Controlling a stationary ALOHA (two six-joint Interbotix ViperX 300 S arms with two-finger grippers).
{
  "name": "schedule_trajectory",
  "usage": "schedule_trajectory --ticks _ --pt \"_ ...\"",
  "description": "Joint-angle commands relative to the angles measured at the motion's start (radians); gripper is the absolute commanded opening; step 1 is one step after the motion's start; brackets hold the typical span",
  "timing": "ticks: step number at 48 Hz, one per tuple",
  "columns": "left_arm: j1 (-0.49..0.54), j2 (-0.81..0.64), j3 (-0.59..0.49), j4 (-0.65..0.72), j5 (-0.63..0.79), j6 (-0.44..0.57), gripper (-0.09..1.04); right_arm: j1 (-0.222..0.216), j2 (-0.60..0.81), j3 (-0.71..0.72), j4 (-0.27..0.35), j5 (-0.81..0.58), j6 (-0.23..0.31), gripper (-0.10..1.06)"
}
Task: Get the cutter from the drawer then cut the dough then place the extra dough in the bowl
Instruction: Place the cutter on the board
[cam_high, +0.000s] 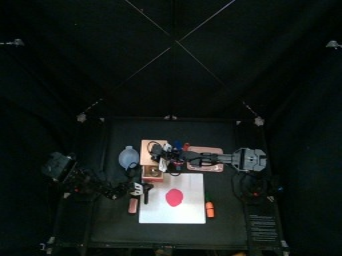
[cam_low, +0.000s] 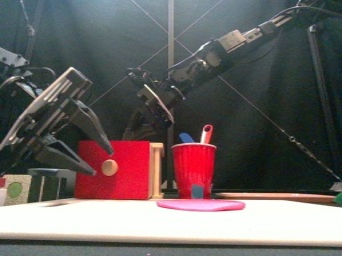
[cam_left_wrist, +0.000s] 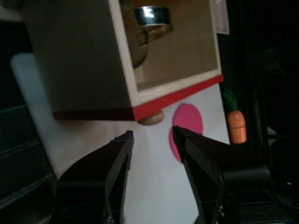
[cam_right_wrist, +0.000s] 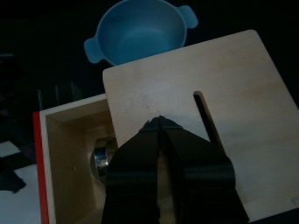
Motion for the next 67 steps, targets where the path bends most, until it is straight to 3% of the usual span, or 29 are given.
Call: schedule_trajectory --ticks 1,24,35,47,67 --pt "-0.017 -0.055 0.003 0.025 -0.002 0.003 0.79 -0.003 0.003 0.0 -0.002 0.012 0.0 0.03" --pt "0.005 -0.222 0.058 0.38 -0.115 0.083 0.78 -0.002 0.006 -0.003 -0.002 0.012 0.0 0.03" --pt "0.127 -0.302 0.135 0.54 -0.204 0.233 0.77 0.003 0.006 -0.021 -0.003 0.012 0.0 0.03" --pt "0.259 -0.374 0.192 0.684 -0.209 0.479 0.77 0.017 -0.003 -0.043 -0.003 0.044 0.002 0.03" --pt "0.342 -0.549 0.279 0.712 -0.206 0.732 0.77 0.087 -0.095 -0.074 -0.003 0.118 -0.002 0.04"
